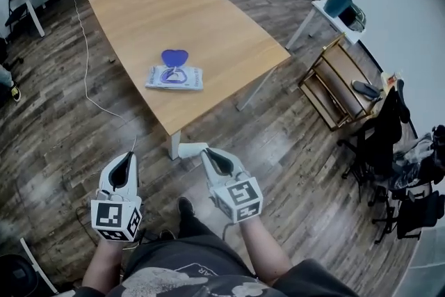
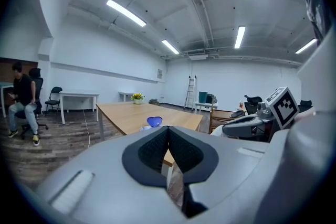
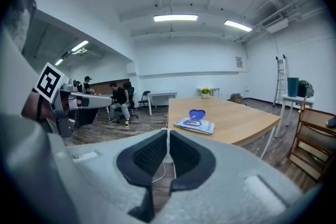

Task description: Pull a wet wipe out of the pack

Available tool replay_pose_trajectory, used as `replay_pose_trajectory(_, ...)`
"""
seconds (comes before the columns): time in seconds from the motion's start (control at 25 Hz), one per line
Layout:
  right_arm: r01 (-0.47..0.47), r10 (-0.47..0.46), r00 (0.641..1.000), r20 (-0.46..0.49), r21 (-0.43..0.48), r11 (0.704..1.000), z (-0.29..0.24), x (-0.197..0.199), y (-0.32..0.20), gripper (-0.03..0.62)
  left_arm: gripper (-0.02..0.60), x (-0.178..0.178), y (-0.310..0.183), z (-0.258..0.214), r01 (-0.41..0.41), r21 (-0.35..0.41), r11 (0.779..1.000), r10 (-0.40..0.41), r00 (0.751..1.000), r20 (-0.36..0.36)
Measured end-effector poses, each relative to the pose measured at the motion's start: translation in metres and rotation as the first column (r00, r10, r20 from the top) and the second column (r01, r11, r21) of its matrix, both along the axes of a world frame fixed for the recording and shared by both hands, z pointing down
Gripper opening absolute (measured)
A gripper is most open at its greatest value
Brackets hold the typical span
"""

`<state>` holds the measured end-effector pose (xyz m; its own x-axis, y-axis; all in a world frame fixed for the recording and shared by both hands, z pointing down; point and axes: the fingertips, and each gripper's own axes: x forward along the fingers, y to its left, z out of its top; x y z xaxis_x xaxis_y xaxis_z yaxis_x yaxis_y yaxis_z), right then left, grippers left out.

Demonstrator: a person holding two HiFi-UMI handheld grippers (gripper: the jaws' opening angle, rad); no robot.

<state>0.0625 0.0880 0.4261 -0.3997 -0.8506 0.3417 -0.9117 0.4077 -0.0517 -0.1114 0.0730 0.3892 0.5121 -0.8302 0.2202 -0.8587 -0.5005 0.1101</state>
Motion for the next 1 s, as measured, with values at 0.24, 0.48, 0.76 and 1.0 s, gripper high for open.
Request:
replay_pose_trajectory(0.24, 0.014, -0.013, 1.000, -0.013, 0.068, 0.998, -0.019, -0.042, 0.054, 0.006, 0.018, -0.036, 0.050, 0.003, -0.002, 0.002, 1.000, 0.002, 0.999, -0.041)
replay_pose_trajectory(0.48, -0.012, 0.015, 0.999, -0.033, 0.093, 0.996, -0.026, -0.059, 0.090, 0.008, 0.018, -0.052, 0.088, 0.003, -0.015, 0.007, 1.000, 0.016, 0.998, -0.068)
replay_pose_trajectory(0.76, -0.072, 0.078, 0.995, -0.058, 0.098, 0.993, -0.029, -0.056, 0.111, 0.008, 0.018, -0.058, 0.111, 0.008, -0.041, 0.003, 0.999, 0.041, 0.996, -0.085)
replay_pose_trajectory(1.0, -0.114, 0.122, 0.989, -0.086, 0.097, 0.989, -0.034, -0.043, 0.123, 0.006, 0.018, -0.049, 0.119, 0.004, -0.062, 0.004, 0.998, 0.062, 0.993, -0.100)
